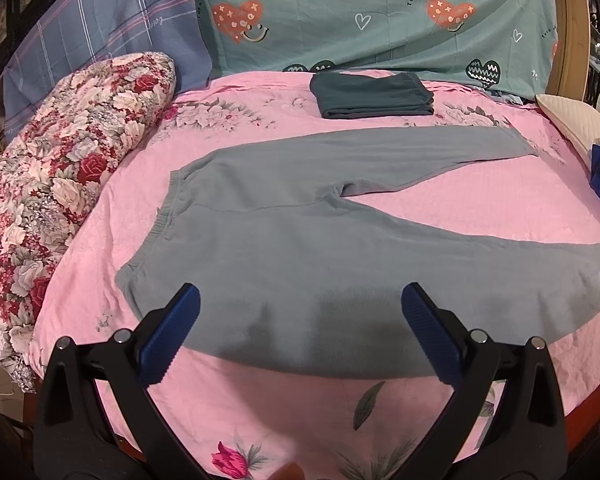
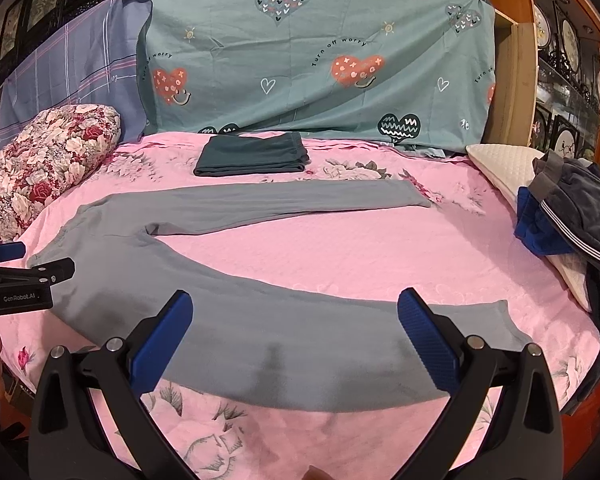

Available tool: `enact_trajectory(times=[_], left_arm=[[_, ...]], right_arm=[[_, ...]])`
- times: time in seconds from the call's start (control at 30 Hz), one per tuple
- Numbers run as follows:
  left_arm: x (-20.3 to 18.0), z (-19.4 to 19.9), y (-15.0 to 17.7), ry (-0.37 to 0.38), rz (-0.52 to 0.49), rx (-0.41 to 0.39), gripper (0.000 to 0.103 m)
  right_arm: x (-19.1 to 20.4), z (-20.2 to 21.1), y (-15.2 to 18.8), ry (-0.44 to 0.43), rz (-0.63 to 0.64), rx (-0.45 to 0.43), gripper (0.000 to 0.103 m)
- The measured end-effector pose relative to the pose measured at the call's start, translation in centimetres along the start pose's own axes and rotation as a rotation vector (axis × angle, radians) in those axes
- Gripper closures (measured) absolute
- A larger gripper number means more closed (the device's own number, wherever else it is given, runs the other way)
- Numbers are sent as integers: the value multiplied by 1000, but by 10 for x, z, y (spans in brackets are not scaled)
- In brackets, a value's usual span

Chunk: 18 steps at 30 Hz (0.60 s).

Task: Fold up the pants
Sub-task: 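Grasp the waistband with the left tool while the right tool grasps the pants leg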

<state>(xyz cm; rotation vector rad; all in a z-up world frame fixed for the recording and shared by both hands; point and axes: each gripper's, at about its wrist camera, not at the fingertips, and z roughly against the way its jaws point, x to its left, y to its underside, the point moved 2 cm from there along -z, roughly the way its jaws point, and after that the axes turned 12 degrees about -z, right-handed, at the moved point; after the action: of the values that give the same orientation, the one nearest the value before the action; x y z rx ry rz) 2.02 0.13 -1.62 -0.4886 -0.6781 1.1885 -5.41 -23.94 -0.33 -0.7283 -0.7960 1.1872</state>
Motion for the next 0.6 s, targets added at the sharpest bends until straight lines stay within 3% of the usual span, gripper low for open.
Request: enact_trajectory(times=[0.2, 0.43, 0.6], left_arm=[[34, -18, -8, -9, 19, 21, 2], [113, -55, -28, -136, -4, 59, 2], [169, -116, -45, -96, -23, 151, 2]], right_arm=[[5, -10, -3, -31, 17, 24, 1], [22, -50, -38, -93, 118, 113, 1], [40, -92, -72, -65, 163, 150, 1]])
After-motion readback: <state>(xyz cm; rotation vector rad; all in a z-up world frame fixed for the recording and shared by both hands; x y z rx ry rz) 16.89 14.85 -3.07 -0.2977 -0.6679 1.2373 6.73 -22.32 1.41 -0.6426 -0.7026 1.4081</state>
